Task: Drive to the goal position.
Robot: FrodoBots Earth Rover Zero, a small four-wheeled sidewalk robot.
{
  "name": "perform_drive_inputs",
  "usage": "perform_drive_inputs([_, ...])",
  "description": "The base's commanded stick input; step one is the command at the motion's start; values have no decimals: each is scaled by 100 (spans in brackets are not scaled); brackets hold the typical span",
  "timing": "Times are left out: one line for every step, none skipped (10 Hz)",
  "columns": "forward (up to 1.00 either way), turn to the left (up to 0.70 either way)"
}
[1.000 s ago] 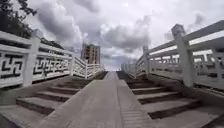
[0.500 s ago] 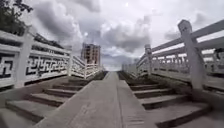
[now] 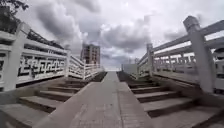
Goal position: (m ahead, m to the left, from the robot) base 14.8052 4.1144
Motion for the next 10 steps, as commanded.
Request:
perform_drive_inputs([45, 0])
perform_drive_inputs([45, 0])
perform_drive_inputs([45, 0])
perform_drive_inputs([45, 0])
perform_drive_inputs([45, 0])
perform_drive_inputs([45, 0])
perform_drive_inputs([45, 0])
perform_drive_inputs([45, 0])
perform_drive_inputs([45, 0])
perform_drive_inputs([45, 0])
